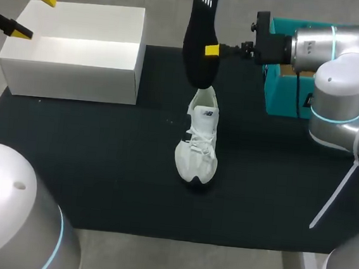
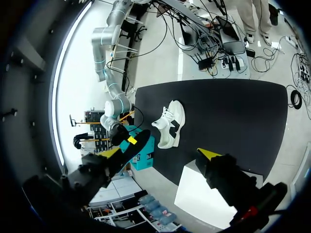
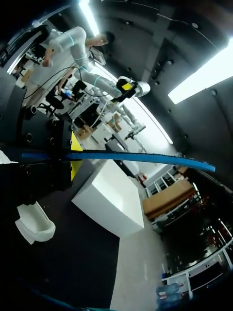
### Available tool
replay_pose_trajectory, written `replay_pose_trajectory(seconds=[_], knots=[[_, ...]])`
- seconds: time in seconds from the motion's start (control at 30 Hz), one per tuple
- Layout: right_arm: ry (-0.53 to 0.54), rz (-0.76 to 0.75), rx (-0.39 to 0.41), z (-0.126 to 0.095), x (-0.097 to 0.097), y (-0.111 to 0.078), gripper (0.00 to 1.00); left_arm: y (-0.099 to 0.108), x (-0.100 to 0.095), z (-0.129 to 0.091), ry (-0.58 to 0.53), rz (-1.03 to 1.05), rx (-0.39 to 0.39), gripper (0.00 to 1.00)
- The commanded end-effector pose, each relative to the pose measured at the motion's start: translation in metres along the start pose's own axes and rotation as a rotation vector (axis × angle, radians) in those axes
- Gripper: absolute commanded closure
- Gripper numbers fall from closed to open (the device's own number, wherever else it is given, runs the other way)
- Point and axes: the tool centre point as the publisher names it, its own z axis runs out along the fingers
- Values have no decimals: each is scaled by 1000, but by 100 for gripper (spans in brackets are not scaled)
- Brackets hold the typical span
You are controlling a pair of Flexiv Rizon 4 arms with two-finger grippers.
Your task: Take the shoe out of the shoebox, open the shoe tongue, remove and reinsert the insole, then place the shoe into the shoebox
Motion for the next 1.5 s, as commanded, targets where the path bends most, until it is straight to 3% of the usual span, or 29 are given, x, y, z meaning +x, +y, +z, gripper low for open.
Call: replay_pose_trajectory(seconds=[0.03, 0.2, 0.47, 0.73, 1.0, 1.5], knots=[[-38, -2, -7, -1, -4, -9, 100, 2, -1, -1, 4, 0, 5, 0], [-83, -38, -37, -10, -17, -21, 100, 2, -1, -1, 4, 0, 5, 0], [-115, -121, -17, -11, -55, -40, 100, 2, -1, -1, 4, 0, 5, 0], [-125, -128, -44, -12, -85, -35, 100, 2, -1, -1, 4, 0, 5, 0], [-102, -124, -28, -6, -99, -33, 100, 2, -1, -1, 4, 0, 5, 0], [-108, -77, -49, -7, -111, -52, 100, 2, -1, -1, 4, 0, 5, 0]])
